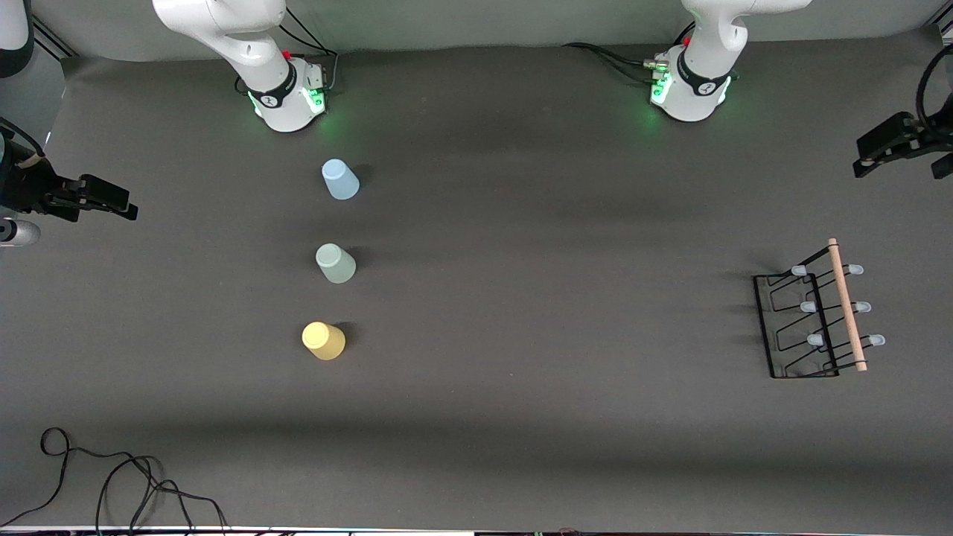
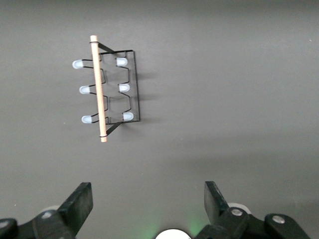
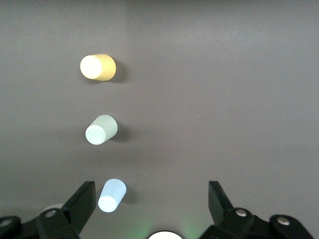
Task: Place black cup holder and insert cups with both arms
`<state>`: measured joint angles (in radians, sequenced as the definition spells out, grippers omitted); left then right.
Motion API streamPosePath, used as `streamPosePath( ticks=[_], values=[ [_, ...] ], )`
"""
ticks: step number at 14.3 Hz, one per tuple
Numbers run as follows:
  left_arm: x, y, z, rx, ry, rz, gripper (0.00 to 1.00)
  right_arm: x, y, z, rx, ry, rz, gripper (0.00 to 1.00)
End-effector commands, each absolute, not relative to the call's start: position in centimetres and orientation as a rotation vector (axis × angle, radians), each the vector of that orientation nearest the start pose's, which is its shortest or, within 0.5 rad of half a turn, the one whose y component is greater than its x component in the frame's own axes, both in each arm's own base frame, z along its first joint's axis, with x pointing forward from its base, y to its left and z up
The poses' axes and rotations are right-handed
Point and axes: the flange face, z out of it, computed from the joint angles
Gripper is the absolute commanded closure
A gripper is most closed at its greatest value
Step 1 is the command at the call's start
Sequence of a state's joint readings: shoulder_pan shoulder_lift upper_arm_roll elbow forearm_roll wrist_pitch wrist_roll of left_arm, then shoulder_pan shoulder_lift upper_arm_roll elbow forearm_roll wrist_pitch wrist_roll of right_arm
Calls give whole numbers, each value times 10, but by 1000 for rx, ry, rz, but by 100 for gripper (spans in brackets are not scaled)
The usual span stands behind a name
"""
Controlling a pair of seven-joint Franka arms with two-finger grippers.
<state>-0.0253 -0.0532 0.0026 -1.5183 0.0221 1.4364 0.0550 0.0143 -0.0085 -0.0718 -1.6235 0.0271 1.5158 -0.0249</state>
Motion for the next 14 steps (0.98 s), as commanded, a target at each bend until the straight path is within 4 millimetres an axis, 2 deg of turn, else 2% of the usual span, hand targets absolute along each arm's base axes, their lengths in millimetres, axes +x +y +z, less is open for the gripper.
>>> streamPosePath(
  ticks=[1, 2, 4, 9, 14],
  values=[
    [529, -25, 664, -3120, 140, 72, 0, 539, -27, 603, -3121, 29, 133, 0],
    [531, -30, 658, -3117, 152, 93, 0, 539, -27, 603, -3119, 29, 131, 0],
    [530, -19, 656, -3119, 123, 117, 0, 539, -26, 603, -3120, 29, 131, 0],
    [531, -18, 655, -3120, 121, 120, 0, 540, -25, 603, -3120, 24, 131, 0],
    [551, -16, 616, -3121, 114, 149, 0, 540, -25, 602, -3120, 26, 133, 0]
  ],
)
